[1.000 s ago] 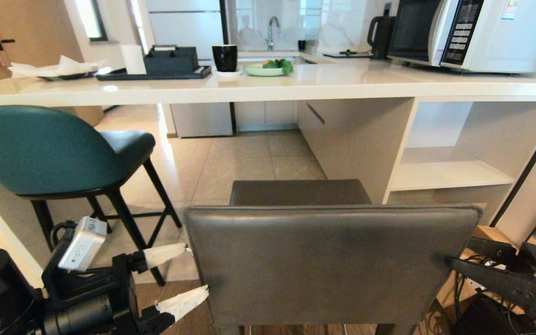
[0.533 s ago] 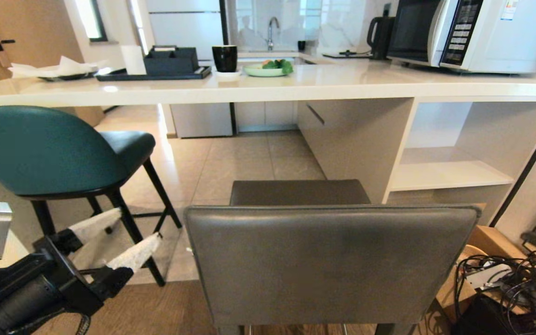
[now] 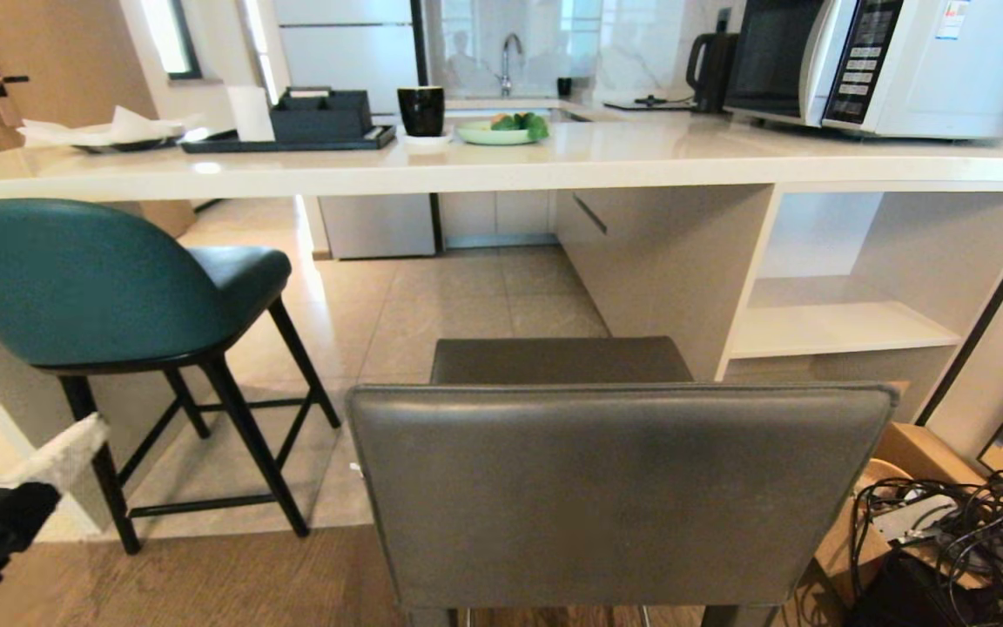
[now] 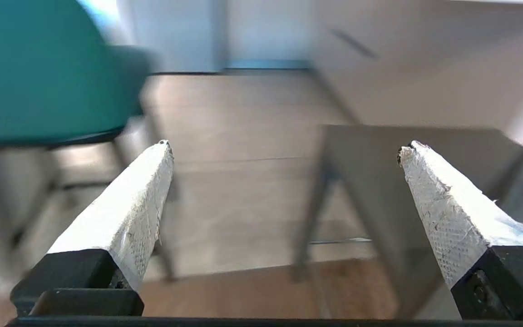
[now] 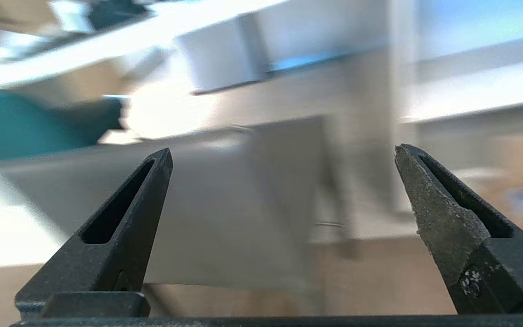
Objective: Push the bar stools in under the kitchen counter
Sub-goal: Pull the blue chair out from under the dining table
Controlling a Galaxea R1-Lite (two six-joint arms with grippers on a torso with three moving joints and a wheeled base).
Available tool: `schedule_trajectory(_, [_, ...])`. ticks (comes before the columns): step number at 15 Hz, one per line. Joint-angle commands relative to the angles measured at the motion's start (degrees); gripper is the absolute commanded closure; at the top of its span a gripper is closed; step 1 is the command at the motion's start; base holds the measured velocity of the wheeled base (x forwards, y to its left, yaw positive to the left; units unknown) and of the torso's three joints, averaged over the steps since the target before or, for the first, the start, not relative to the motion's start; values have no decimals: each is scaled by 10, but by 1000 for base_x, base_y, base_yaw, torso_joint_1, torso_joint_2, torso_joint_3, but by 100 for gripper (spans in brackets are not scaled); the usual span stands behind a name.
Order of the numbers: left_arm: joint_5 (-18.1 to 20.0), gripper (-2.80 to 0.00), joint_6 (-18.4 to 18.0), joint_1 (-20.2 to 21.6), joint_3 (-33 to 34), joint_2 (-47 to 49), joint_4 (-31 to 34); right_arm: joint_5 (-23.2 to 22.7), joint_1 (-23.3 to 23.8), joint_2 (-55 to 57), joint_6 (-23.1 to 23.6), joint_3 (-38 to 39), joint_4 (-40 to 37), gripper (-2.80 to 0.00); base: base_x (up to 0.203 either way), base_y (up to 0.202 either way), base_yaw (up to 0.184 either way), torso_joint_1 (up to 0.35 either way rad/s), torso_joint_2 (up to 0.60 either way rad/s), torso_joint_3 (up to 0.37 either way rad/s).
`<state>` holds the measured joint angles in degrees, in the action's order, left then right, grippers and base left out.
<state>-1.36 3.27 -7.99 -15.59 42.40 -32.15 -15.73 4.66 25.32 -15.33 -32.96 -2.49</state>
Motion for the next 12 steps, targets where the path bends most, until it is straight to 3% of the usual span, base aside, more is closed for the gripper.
schedule_trajectory(1, [-19,-280,2,38,-46,-140,151,40,-1,-41,42,-11,-35,-280,0,0,0,0,0,0])
schedule_trajectory(4, [-21,-280,2,119,-55,-211,178,16,-28,-84,48,-32,-94,-280,0,0,0,0,0,0])
schedule_trajectory(7, [62,-280,2,106,-38,-281,204,1,-43,-145,51,-34,-148,-280,0,0,0,0,0,0])
schedule_trajectory(10, [95,-280,-4,86,-31,-361,302,-2,-45,-221,75,-30,-223,-280,0,0,0,0,0,0])
schedule_trajectory(12, [101,-280,-29,83,-2,-420,360,7,-45,-256,135,-10,-271,-280,0,0,0,0,0,0])
